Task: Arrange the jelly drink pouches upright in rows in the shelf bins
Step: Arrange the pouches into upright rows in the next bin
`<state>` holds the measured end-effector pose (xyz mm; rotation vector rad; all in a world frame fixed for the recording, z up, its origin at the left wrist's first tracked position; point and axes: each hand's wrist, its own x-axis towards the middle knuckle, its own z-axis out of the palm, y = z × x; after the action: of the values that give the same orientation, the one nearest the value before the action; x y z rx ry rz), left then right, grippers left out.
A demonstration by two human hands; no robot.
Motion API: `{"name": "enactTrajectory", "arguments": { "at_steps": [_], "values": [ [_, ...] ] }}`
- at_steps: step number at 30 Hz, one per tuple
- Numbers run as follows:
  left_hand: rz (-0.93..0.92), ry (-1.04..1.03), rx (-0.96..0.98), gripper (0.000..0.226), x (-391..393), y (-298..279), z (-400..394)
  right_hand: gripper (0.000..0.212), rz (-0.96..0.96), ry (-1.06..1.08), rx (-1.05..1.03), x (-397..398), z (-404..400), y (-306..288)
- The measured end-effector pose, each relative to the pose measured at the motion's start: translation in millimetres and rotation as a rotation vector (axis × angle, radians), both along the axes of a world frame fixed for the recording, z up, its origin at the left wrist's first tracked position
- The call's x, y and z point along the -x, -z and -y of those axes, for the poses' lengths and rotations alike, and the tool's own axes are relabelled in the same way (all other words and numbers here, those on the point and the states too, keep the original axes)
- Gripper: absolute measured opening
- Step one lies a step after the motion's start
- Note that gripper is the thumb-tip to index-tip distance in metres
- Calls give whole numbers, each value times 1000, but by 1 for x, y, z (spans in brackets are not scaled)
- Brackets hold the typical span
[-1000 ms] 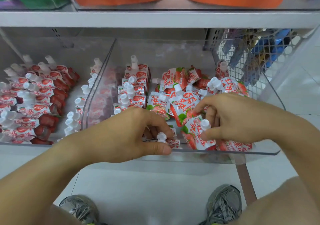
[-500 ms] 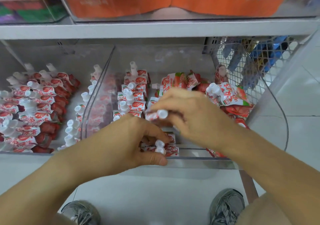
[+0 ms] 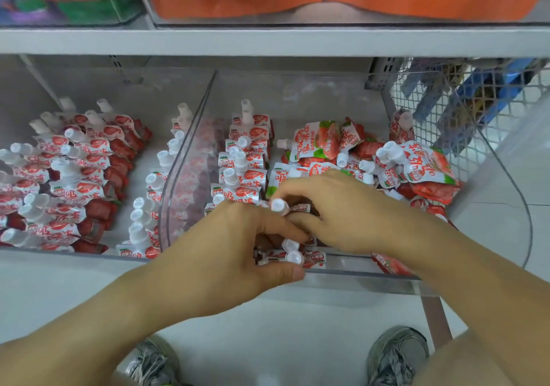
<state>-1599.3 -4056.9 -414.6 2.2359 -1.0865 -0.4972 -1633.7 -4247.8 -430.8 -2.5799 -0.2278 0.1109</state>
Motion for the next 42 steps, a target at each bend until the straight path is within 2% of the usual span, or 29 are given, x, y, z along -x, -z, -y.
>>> {"name": "enactTrajectory", "arguments": {
  "at_steps": [3,6,7,9,10,12,15,17,20,22,24,26,28,31,33,35,37,39,40,42],
  "values": [
    [-40,-30,67,27,3,1,4,23,-18,-14,157,-2,-5,1],
    [-79,-80,128,21,1,0,6,17,-102,5,143,-6,3,-7],
    [-59,-76,135,19,0,1,7,13,-126,8,113,-7,8,-9],
    [99,-61,134,17,-1,4,8,7,-208,-14,32,-10,17,-12],
    [202,-54,128,22,-1,4,9,7,-262,-44,11,-9,19,-12],
    [290,-34,94,41,0,4,8,21,-300,-78,39,-4,23,-15],
    [263,25,-3,71,2,5,7,33,-108,82,30,11,42,-29],
    [268,74,-36,67,2,5,9,43,-14,154,172,19,53,-38],
    [245,100,-26,53,4,4,15,60,-126,115,462,24,47,-27],
    [232,98,-12,50,3,5,17,56,-196,115,522,25,33,-14],
    [216,90,-8,50,2,5,17,49,-180,123,530,25,30,-11],
    [230,84,-17,52,1,7,16,50,-142,160,486,29,38,-23],
    [264,92,-38,55,-1,7,15,50,-103,230,348,37,49,-44],
    [242,96,-47,66,-5,5,13,34,103,382,-138,43,54,-62],
    [155,20,0,78,-9,2,15,37,302,423,-194,35,51,-54],
    [91,-105,153,84,-15,-1,19,43,363,363,-228,23,42,-41],
    [70,-171,277,85,-19,-7,24,43,329,252,-390,13,29,-31],
    [31,-201,335,65,-20,-16,26,39,204,162,-641,9,22,-29],
    [21,-225,348,53,-21,-20,24,38,125,120,-703,8,22,-31],
    [42,-284,353,41,-24,-29,17,35,25,87,-651,5,34,-35]
  ]
}}
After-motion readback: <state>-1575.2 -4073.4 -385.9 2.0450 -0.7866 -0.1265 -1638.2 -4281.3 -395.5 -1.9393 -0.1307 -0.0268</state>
